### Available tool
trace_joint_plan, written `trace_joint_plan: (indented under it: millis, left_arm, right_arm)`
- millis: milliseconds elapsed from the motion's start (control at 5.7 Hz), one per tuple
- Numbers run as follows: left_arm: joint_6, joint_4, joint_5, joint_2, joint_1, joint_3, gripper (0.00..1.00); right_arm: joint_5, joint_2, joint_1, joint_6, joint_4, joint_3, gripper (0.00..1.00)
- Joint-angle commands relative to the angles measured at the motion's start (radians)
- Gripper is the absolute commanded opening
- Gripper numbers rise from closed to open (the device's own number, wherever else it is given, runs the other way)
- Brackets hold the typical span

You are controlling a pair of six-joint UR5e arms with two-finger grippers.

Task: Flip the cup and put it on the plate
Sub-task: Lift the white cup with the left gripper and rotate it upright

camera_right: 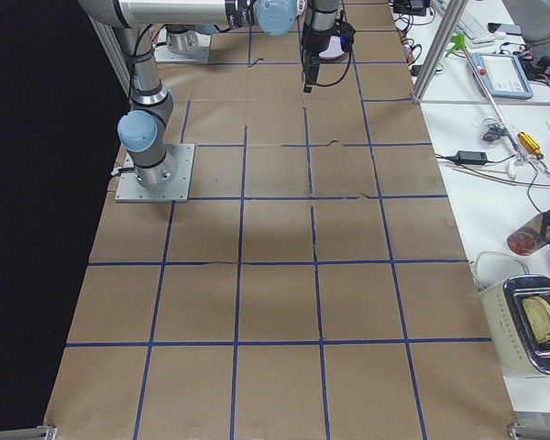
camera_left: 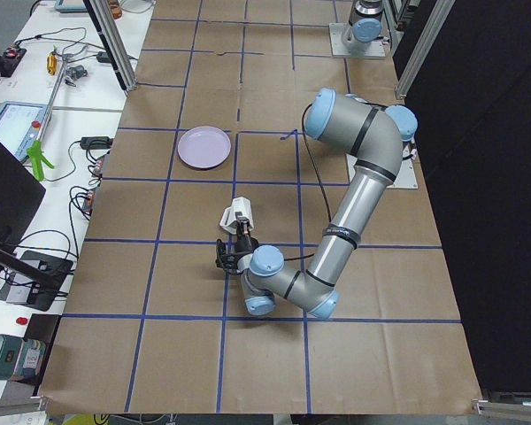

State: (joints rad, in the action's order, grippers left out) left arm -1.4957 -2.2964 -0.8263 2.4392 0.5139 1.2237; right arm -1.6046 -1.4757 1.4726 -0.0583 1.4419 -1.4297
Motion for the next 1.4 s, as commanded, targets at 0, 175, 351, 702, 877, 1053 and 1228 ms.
trace_joint_plan:
  millis: [0, 175, 351, 702, 877, 1053, 1228]
  left_arm:
    - [0.11, -0.035, 0.018, -0.072, 0.0, -0.007, 0.0]
    - [0.265, -0.043, 0.018, -0.2, 0.001, -0.007, 0.0]
    - [0.382, -0.038, 0.016, -0.304, 0.0, -0.007, 0.0]
    - [0.49, 0.026, -0.008, -0.428, 0.032, -0.003, 0.0]
    - [0.643, 0.207, -0.136, -0.48, 0.125, 0.002, 0.0]
    - [0.805, 0.385, -0.245, -0.514, 0.269, 0.005, 0.0]
    - [0.985, 0.555, -0.351, -0.528, 0.419, 0.005, 0.0]
  right_arm:
    - [0.0, 0.0, 0.0, 0.0, 0.0, 0.0, 1.0]
    - [0.0, 0.0, 0.0, 0.0, 0.0, 0.0, 1.0]
    - [0.0, 0.0, 0.0, 0.0, 0.0, 0.0, 1.0]
    - [0.0, 0.0, 0.0, 0.0, 0.0, 0.0, 1.0]
    - [0.0, 0.0, 0.0, 0.0, 0.0, 0.0, 1.0]
    - [0.0, 0.0, 0.0, 0.0, 0.0, 0.0, 1.0]
    - [0.0, 0.0, 0.0, 0.0, 0.0, 0.0, 1.0]
